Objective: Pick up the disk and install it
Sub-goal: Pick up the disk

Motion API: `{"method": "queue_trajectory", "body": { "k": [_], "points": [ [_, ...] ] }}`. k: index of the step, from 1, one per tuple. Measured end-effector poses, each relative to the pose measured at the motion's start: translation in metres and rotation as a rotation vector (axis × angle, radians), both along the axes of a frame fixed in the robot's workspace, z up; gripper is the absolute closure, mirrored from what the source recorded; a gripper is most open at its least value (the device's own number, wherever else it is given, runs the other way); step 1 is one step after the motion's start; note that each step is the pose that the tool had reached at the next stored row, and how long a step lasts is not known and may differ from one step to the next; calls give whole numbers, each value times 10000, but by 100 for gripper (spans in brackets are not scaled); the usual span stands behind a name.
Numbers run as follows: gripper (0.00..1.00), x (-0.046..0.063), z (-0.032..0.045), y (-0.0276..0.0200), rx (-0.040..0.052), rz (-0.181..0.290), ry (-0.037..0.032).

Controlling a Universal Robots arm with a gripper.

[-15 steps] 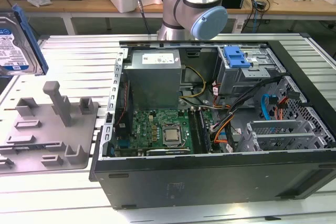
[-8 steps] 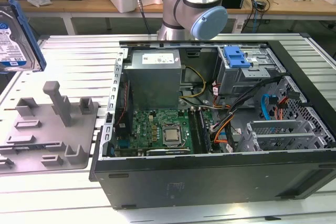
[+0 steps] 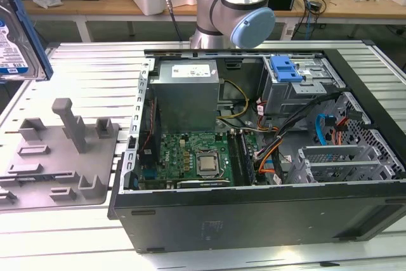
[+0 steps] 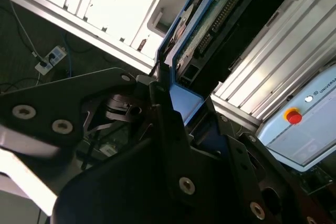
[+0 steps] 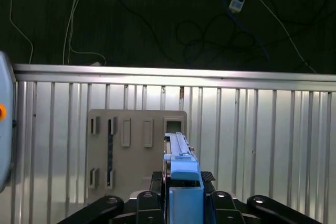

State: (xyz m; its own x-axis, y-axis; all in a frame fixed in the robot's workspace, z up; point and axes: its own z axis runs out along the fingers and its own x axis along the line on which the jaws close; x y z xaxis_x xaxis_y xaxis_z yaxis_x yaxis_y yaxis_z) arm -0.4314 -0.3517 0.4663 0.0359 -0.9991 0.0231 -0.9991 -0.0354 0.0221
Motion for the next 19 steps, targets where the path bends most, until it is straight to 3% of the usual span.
{"method": "queue_trajectory", "body": {
  "k": [6, 19],
  "points": [
    [63, 0, 81, 0, -6, 0, 0],
    [63, 13, 100, -6, -9, 1, 2]
  ]
}}
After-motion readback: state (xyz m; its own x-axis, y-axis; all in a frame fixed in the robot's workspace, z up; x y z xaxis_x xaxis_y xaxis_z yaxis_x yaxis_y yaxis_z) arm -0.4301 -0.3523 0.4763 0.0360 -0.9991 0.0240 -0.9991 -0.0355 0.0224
